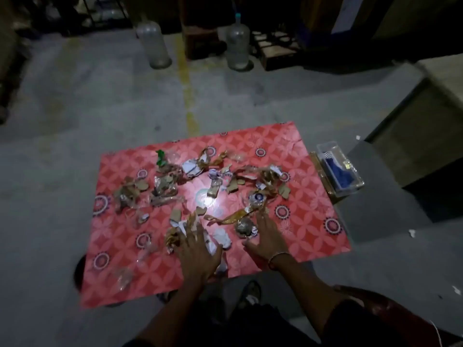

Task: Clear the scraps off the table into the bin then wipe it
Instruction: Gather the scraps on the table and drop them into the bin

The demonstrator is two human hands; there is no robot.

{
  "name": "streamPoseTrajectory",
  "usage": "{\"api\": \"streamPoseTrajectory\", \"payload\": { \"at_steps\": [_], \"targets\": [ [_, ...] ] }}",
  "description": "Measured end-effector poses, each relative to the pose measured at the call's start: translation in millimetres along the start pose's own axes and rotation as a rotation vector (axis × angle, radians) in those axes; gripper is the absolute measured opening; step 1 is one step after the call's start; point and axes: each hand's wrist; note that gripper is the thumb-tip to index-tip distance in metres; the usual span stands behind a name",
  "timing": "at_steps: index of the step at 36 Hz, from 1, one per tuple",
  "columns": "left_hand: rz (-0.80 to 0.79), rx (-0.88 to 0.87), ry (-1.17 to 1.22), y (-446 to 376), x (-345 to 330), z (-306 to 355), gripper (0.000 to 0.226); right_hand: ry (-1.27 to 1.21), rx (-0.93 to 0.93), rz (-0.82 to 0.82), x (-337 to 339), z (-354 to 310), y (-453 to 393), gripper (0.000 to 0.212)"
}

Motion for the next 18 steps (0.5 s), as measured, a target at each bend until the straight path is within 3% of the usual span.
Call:
{"api": "streamPoseTrajectory", "payload": {
  "at_steps": [5,11,18],
  "targets": [
    [-0.195,0.078,0.055,5.2,-1.1,-3.0,0.110,0.127,0.056,-0.026,-9.6,-15.9,-4.4,0.088],
    [-0.379,-0.025,-0.030,-4.3,-13.3,-10.3,0.105,0.278,0.167,-0.065,-18.5,-28.9,-16.2,0.061],
    [-0.318,-0.069,0.026,-15.1,-26.6,-16.0,0.084,0.283,0.111,-0.029,-7.1,-27.0,-23.2,0.063]
  ]
}}
Point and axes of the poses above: each hand's wrist, its own y-axis away from the middle knuckle, its own x-axis out of the back of the hand, z = x × y, and after that the axes turned 6 degrees about -x, right-handed
